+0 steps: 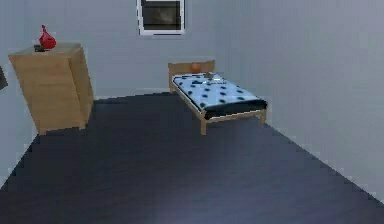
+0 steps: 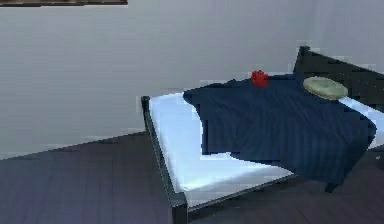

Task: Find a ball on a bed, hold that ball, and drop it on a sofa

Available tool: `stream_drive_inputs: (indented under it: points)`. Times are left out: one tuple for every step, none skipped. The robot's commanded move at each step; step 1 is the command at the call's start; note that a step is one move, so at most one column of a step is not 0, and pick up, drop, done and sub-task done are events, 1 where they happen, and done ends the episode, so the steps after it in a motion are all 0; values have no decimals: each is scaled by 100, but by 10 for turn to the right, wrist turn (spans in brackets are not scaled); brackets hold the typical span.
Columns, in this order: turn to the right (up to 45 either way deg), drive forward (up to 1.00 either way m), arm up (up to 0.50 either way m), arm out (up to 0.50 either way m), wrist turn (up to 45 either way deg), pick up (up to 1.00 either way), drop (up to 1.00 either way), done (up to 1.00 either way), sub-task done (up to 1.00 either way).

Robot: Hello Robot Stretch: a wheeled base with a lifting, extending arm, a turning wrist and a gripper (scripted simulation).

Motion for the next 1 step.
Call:
stream_drive_inputs:
  points:
    - [0, 100, 0, 0, 0, 0, 0, 0, 0]
